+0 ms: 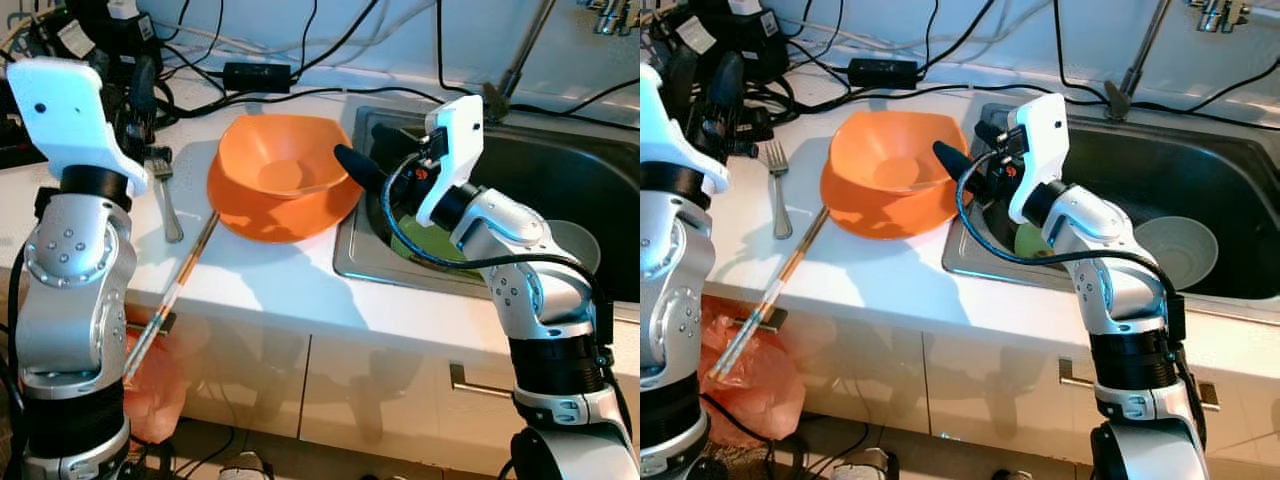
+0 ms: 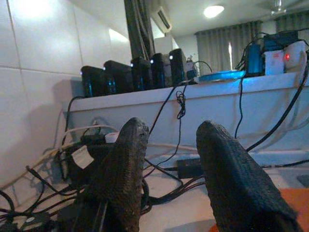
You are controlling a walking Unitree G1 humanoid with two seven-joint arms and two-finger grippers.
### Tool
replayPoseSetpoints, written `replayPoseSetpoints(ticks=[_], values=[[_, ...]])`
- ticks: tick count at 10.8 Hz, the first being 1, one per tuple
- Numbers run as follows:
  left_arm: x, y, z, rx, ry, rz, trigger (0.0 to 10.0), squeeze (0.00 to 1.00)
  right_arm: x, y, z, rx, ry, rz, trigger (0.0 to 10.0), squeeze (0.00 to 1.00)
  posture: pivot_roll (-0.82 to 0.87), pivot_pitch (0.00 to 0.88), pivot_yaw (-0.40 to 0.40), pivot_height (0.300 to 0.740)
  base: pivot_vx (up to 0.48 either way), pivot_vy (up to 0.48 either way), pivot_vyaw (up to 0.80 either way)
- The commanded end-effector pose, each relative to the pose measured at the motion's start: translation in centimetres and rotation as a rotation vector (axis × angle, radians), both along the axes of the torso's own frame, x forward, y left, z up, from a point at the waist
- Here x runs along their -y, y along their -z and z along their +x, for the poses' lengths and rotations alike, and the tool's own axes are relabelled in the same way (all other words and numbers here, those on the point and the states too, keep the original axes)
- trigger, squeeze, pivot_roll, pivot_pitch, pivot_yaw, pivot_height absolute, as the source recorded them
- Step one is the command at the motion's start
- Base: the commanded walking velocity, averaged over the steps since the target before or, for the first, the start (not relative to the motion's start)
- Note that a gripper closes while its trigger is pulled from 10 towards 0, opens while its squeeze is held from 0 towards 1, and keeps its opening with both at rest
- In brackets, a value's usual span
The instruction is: Kitchen organization
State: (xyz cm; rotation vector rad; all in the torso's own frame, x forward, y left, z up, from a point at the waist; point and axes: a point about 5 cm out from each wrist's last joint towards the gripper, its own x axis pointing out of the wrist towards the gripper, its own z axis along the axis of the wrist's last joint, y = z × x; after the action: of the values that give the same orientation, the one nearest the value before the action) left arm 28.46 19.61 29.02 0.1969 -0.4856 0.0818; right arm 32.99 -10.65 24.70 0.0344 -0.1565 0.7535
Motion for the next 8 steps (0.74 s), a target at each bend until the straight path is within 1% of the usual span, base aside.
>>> replayPoseSetpoints(ticks=[1, 2, 4, 7, 8], values=[[0.5, -0.4, -0.4, 0.036, -0.002, 0.014, 10.0, 0.0, 0.2, -0.2, -0.3, 0.015, 0.002, 0.017, 10.0, 0.0, 0.21, 0.056, -0.044, 0.74, 0.0, 0.0, 0.0], [0.7, -0.3, -0.4, 0.043, -0.012, 0.031, 10.0, 0.0, 0.3, -0.2, -0.3, 0.015, 0.004, 0.015, 10.0, 0.0, 0.2, 0.055, -0.043, 0.74, 0.0, 0.0, 0.0], [0.6, 0.2, -0.2, 0.025, -0.011, 0.014, 10.0, 0.0, 0.3, -0.3, -0.4, 0.016, 0.007, 0.015, 10.0, 0.0, 0.2, 0.057, -0.043, 0.74, 0.0, 0.0, 0.0], [0.7, 0.5, 0.0, 0.016, -0.01, 0.027, 10.0, 0.0, 0.3, -0.2, -0.3, 0.012, 0.012, 0.017, 10.0, 0.0, 0.2, 0.055, -0.041, 0.74, 0.0, 0.0, 0.0], [0.7, 0.7, 0.1, 0.006, -0.009, 0.027, 10.0, 0.0, 0.2, -0.2, -0.3, 0.011, 0.012, 0.016, 10.0, 0.0, 0.2, 0.055, -0.041, 0.74, -0.244, 0.0, 0.0]])
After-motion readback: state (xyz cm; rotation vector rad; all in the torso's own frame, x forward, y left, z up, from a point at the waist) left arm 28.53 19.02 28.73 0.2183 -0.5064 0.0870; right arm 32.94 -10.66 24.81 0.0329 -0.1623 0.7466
